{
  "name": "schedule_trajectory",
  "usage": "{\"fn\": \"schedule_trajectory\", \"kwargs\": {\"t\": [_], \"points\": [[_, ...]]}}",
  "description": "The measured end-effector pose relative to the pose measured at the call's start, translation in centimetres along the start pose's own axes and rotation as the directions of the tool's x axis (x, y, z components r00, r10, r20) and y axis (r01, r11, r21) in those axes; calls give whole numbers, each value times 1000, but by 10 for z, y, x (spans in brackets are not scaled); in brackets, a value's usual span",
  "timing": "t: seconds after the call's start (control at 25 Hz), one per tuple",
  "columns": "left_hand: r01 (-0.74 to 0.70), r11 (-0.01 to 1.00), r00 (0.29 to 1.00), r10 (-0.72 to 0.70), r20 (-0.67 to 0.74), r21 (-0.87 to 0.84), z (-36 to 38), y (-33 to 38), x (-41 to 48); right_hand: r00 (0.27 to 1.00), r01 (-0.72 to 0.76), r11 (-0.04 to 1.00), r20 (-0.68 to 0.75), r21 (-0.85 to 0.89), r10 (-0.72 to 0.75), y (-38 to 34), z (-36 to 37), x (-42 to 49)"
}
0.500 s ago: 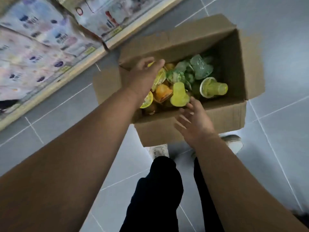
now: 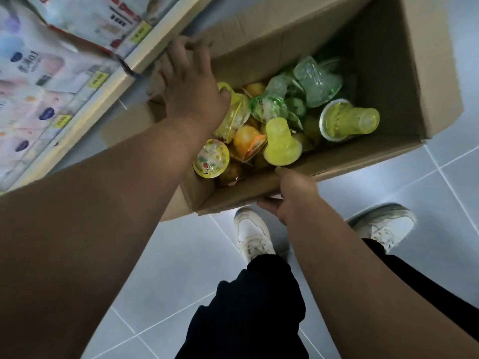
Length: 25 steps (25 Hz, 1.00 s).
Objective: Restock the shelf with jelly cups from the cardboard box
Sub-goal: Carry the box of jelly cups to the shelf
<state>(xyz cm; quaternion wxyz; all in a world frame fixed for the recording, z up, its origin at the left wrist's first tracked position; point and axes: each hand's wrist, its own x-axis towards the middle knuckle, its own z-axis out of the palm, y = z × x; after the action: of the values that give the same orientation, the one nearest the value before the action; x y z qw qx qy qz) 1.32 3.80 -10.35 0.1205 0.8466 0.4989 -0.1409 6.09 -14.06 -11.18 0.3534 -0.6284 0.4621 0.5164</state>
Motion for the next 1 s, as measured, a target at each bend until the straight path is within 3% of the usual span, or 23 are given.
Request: {"fn": "schedule_trajectory", "kwargs": {"t": [0.12,0.36,0.52,0.64,0.8,1.0], "points": [[-52,997,989,45,141,50,5,-8,33,998,51,994,21,97,-53,12,3,15],[-171,956,957,103,270,239,7,2,74,994,109,984,-5,143,-110,16,12,29],[-357,900,917,287,277,249,4,-1,72,971,210,978,-122,7,-208,13,-8,43],[-437,888,886,398,238,144,-5,5,43,930,345,930,-84,-127,-357,-16,-54,37],[-307,952,935,296,194,25,-26,26,-13,849,505,773,60,-384,-525,-73,-122,-5],[-151,983,969,167,183,-101,-91,108,-71,815,552,655,166,-516,-555,-144,-214,-90]]}}
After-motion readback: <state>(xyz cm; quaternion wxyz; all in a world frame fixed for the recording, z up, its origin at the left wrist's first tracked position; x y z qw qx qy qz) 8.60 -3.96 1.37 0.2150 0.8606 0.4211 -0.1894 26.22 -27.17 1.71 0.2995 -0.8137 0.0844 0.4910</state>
